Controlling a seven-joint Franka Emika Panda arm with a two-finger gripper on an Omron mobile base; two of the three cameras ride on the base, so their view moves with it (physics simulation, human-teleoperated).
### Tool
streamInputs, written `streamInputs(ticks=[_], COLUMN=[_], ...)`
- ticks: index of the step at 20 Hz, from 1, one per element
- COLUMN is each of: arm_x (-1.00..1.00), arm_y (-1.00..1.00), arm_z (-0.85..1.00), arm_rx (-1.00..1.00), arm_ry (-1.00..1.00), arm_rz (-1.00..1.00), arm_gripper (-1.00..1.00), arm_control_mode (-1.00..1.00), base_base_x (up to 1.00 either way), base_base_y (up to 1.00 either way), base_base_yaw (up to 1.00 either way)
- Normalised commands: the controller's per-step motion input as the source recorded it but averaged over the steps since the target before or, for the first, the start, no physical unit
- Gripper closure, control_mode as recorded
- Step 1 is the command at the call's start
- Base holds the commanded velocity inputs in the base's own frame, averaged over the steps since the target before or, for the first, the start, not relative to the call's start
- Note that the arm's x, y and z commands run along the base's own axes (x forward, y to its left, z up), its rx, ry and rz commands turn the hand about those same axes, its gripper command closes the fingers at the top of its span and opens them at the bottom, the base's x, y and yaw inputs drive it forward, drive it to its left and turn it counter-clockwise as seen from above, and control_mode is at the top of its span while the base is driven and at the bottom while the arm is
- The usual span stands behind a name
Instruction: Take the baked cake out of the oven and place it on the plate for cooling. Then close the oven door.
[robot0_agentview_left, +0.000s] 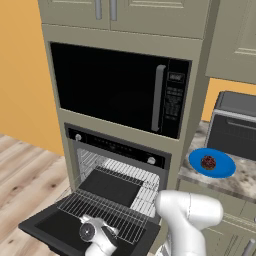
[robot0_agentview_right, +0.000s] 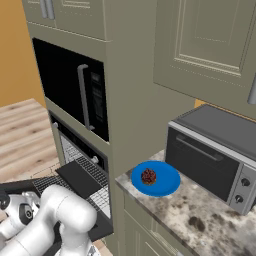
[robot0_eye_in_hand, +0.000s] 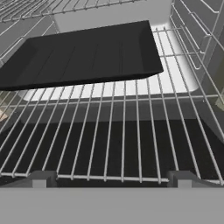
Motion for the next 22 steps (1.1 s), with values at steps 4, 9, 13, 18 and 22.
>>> streamInputs(ticks=[4,9,13,18,22], arm_x=[0.0,0.01,0.09,0.14,0.18], arm_y=[0.0,0.06,0.14,0.19,0.08], arm_z=[-0.31,-0.19,-0.15,-0.07,-0.09], arm_rx=[0.0,0.0,0.0,0.0,0.0], arm_ry=[0.0,0.0,0.0,0.0,0.0], arm_rz=[0.0,0.0,0.0,0.0,0.0], arm_gripper=[-1.0,-1.0,-1.0,-1.0,-1.0], arm_control_mode=[-1.0,-1.0,-1.0,-1.0,-1.0], base_base_x=[0.0,0.0,0.0,0.0,0.0], base_base_y=[0.0,0.0,0.0,0.0,0.0], base_base_yaw=[0.0,0.0,0.0,0.0,0.0])
